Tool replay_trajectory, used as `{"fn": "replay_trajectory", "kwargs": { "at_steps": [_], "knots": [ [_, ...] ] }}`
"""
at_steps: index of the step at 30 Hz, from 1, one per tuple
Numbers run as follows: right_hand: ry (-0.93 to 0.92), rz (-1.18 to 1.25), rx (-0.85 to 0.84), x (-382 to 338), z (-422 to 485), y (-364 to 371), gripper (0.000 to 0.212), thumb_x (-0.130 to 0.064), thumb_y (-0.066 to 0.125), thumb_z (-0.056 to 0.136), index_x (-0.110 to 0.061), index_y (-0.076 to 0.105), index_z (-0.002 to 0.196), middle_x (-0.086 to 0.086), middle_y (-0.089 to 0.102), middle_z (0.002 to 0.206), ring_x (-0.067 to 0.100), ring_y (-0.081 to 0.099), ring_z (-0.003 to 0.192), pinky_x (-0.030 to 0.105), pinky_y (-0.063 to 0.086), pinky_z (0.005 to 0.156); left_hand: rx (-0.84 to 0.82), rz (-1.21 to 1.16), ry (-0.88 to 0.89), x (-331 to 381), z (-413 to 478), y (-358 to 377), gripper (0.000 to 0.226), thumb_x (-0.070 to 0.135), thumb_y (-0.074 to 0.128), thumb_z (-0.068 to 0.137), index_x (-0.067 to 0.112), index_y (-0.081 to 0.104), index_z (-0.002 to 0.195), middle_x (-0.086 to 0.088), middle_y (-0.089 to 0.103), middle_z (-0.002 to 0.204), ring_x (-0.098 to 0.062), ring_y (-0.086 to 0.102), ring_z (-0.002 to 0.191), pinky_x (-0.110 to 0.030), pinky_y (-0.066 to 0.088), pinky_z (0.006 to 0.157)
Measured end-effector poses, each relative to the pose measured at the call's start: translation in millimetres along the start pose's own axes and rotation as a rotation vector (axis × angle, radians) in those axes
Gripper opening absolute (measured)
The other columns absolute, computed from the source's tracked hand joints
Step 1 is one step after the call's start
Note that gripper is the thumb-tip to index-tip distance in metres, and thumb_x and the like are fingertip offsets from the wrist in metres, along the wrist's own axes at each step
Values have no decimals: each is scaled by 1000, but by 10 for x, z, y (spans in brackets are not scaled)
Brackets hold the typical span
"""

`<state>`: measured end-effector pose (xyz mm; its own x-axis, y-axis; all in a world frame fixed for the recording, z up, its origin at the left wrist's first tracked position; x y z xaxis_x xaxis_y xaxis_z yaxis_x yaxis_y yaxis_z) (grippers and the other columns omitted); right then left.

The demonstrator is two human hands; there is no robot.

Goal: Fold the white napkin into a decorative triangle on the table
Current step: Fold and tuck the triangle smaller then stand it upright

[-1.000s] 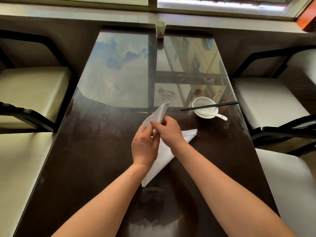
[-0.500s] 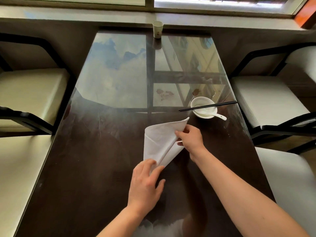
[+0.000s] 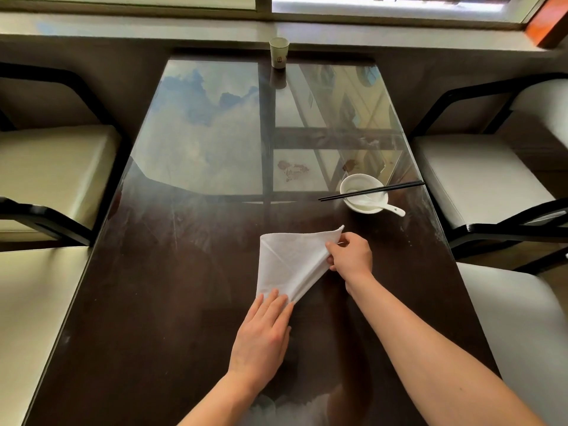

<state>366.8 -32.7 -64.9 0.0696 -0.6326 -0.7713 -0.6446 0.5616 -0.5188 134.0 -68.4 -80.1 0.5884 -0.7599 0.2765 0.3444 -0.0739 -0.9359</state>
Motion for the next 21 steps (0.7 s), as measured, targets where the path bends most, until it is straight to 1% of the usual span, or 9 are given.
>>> {"fn": "replay_trajectory", "kwargs": {
  "at_steps": [3, 6, 7, 10, 13, 15, 18, 19, 21],
  "knots": [
    [20, 32, 22, 52, 35, -25, 13, -18, 68, 87, -22, 66, 75, 5, 72, 75, 21, 72, 66, 41, 64, 62, 18, -4, -1, -24, 0, 24, 44, 7, 82, 75, 5, 72, 118, -10, 70, 121, -29, 63, 120, -49, 49, 104],
    [21, 34, 45, 84, 70, -33, 8, -22, 69, 88, -20, 68, 80, 2, 70, 84, 24, 69, 82, 44, 62, 75, 33, -27, -8, -39, 36, 21, 42, 6, 82, 74, 6, 72, 115, -8, 71, 116, -28, 65, 115, -48, 50, 103],
    [13, 20, 64, 85, 81, -35, 8, -23, 69, 88, -19, 68, 81, 3, 69, 87, 23, 67, 85, 43, 60, 77, 34, -34, -10, -36, 59, 12, 42, 7, 82, 74, 6, 72, 115, -7, 71, 113, -28, 66, 112, -47, 50, 102],
    [3, 13, 115, 70, 88, -19, 7, -25, 70, 87, -19, 68, 83, 7, 65, 99, 21, 62, 84, 33, 51, 71, 28, -42, -42, -9, 132, -24, 40, 12, 80, 75, 10, 71, 114, -6, 69, 108, -28, 64, 105, -46, 52, 97],
    [13, 84, 152, 62, 87, -2, 4, -22, 71, 88, -19, 69, 86, 8, 64, 104, 19, 62, 88, 27, 45, 69, 14, -27, -142, 21, 187, -42, 41, 19, 82, 75, 13, 71, 114, -10, 67, 113, -31, 62, 109, -51, 52, 95],
    [34, 158, 173, 63, 86, -4, 8, -19, 73, 88, -23, 68, 84, 6, 65, 103, 19, 63, 90, 25, 45, 66, 0, -28, -192, 36, 209, -40, 43, 20, 83, 74, 14, 71, 115, -12, 67, 116, -34, 60, 113, -54, 51, 97],
    [47, 282, 198, 83, 82, -29, 21, -12, 77, 84, -27, 64, 78, 0, 67, 89, 16, 65, 85, 19, 44, 60, -20, -43, -203, 45, 220, -23, 44, 17, 84, 73, 16, 71, 116, -12, 65, 117, -33, 60, 113, -55, 50, 97],
    [55, 316, 203, 100, 89, -40, 22, -9, 77, 83, -26, 64, 79, -1, 67, 86, 15, 65, 84, 18, 45, 60, -26, -46, -198, 45, 216, -17, 44, 16, 83, 73, 16, 71, 116, -10, 65, 117, -32, 59, 113, -55, 50, 97],
    [88, 337, 205, 147, 118, -61, 20, -3, 75, 83, -21, 67, 85, 0, 68, 88, 17, 66, 86, 21, 50, 65, -29, -48, -178, 34, 206, -1, 44, 13, 83, 72, 16, 70, 114, -8, 66, 115, -30, 60, 111, -55, 50, 97]
  ]
}}
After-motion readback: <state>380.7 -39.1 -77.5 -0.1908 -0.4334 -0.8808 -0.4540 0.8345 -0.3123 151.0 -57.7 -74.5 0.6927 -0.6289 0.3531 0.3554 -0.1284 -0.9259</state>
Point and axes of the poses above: each hand's wrist, its own z-axis towards the middle knuckle, its own y-axis out of the palm, x = y × z, the point moved 3 cm from there along z, towards the middle knuckle
